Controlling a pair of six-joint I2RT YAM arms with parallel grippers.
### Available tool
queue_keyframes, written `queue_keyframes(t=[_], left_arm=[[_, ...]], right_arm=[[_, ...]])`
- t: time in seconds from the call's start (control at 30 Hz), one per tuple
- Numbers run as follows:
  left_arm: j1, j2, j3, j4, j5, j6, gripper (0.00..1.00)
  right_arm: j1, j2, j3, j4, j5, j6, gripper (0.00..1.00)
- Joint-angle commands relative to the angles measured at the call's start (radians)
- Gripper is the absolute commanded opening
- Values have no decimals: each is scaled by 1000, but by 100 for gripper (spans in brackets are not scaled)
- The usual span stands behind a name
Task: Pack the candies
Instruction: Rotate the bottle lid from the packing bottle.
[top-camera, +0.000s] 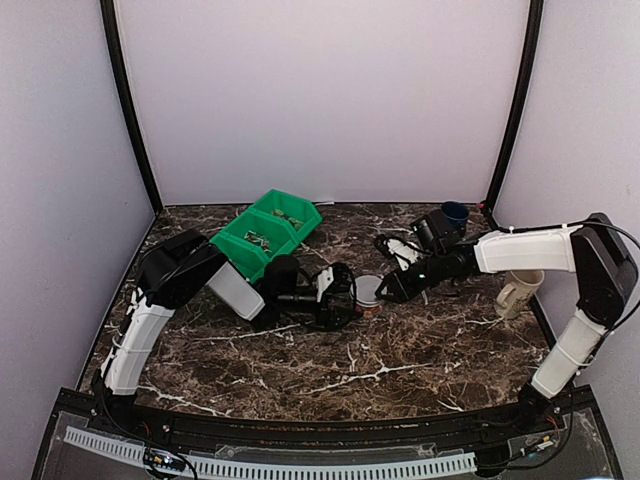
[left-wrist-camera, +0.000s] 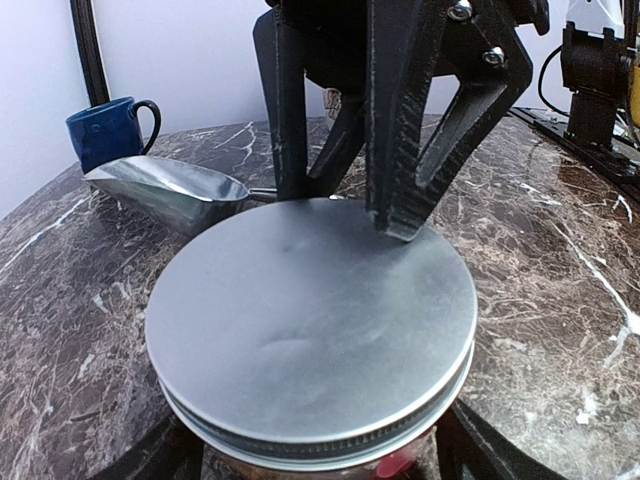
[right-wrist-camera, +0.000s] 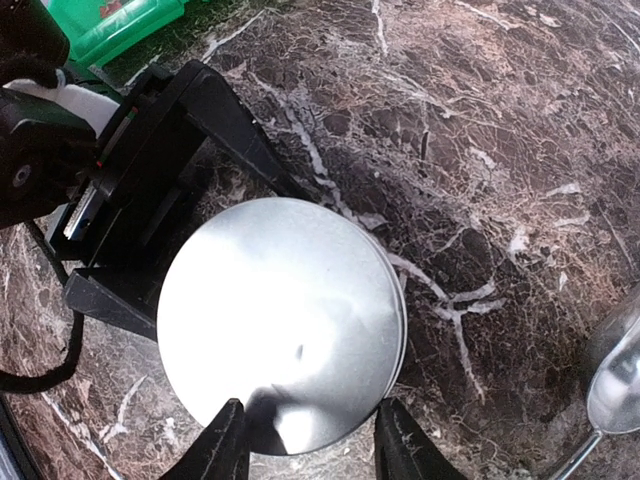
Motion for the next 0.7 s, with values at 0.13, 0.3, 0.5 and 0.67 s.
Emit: queue_keyframes(t=[0.13,0.3,0.5,0.67], left_arm=[[-4,166,-60,-317,-141,186,81],[-4,167,-58,-319,-138,186,81],[-4,167,-55,-324,-136,187,81],[-4,166,-55,-325,-135,187,81]], right_arm=[[25,-34,-8,-83,-33,-9,44],[27,-90,2,-103,-2,-11,49],[2,-102,50,-77,54,-13,59],[-8,15,151,-56,30,-35,60]])
